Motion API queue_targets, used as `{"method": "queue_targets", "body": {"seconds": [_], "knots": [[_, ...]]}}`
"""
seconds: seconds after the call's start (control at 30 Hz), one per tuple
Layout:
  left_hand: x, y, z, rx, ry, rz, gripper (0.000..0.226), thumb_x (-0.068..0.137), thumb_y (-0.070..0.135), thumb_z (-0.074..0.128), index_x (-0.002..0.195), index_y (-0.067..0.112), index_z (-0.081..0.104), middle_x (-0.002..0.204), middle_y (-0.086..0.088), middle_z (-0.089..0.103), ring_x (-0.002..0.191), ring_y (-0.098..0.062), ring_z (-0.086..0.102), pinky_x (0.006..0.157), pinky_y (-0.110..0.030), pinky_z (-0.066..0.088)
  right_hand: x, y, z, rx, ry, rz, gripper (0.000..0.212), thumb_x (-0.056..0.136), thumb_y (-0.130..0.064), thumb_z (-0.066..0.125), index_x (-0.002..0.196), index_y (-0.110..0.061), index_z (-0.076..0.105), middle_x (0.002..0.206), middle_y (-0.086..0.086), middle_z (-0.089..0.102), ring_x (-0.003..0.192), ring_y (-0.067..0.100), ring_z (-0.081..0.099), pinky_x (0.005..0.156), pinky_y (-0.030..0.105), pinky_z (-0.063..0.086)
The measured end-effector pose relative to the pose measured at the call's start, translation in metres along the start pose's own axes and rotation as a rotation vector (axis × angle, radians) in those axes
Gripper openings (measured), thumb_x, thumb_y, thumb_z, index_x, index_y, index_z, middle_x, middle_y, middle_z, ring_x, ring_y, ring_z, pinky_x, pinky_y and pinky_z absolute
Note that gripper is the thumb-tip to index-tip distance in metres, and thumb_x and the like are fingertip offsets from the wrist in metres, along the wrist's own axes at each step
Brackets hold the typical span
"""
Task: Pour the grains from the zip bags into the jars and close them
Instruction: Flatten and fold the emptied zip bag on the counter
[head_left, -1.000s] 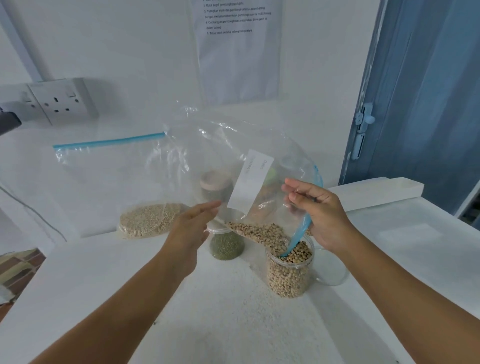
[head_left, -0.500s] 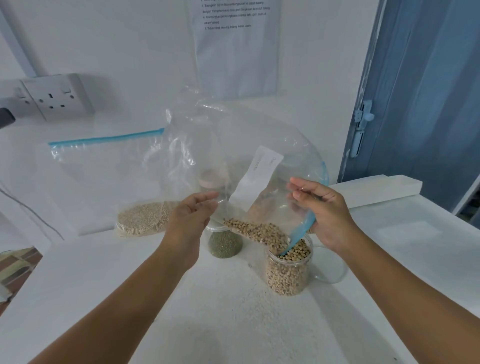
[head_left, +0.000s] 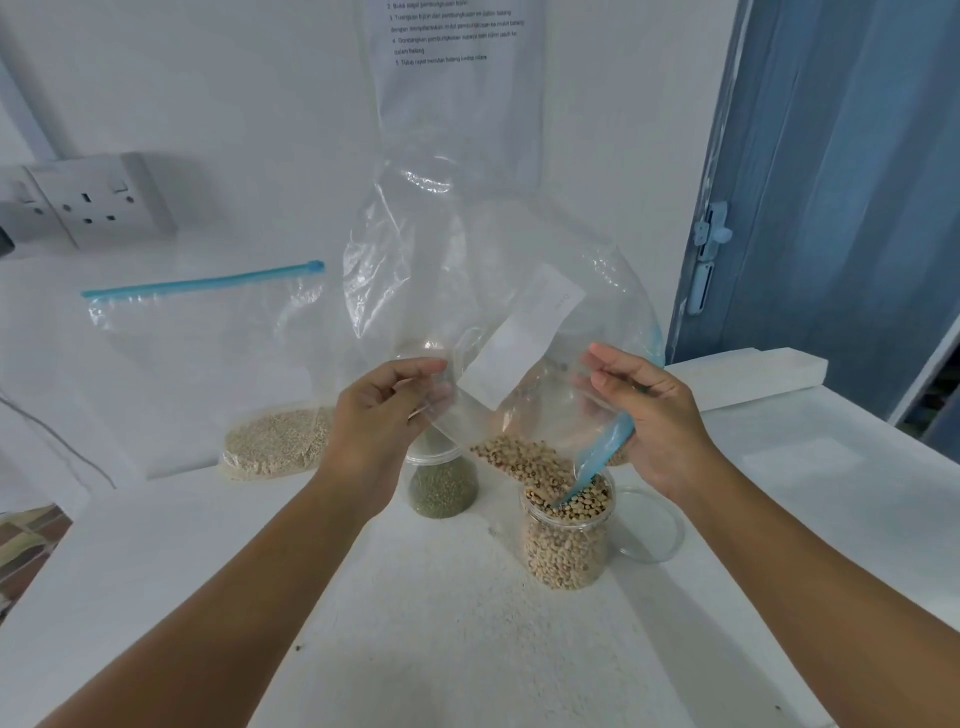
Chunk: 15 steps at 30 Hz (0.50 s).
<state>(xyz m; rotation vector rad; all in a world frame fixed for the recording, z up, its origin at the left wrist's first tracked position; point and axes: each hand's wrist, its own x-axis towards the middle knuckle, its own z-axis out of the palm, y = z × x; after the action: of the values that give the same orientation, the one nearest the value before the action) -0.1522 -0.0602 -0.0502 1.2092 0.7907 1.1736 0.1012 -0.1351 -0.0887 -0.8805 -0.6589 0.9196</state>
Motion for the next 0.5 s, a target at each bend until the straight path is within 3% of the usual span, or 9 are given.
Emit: {"method": "queue_targets", "body": {"seconds": [0.37,0.5], "knots": [[0.0040,0.0004,0.0048,0.047,0.024,0.020,0.025,0.102,-0.006,0.056,0.099,0.006,0.078,0.094,-0.010,0.077,0.096,-0.022,0.075,0.096,-0.037,0.060,-0.0034,-0.0004,-0.0019,-0.011,0.022,-0.007,0.031,0.094,0.007,0.064,0.118,-0.010,0.074,0.114,0.003,0.079,0.101,0.021,0.077,0.089,0.034,0.063],[0.0016,-0.0068,0.0038,0.036,-0.010,-0.013,0.021,0.098,-0.002,0.063,0.102,0.010,0.080,0.114,-0.021,0.073,0.112,-0.031,0.071,0.106,-0.045,0.055,-0.0048,0.0020,-0.0038,-0.018,0.033,0.001,0.031,0.094,0.006,0.064,0.118,-0.012,0.074,0.115,0.001,0.079,0.101,0.019,0.077,0.083,0.029,0.063]]}}
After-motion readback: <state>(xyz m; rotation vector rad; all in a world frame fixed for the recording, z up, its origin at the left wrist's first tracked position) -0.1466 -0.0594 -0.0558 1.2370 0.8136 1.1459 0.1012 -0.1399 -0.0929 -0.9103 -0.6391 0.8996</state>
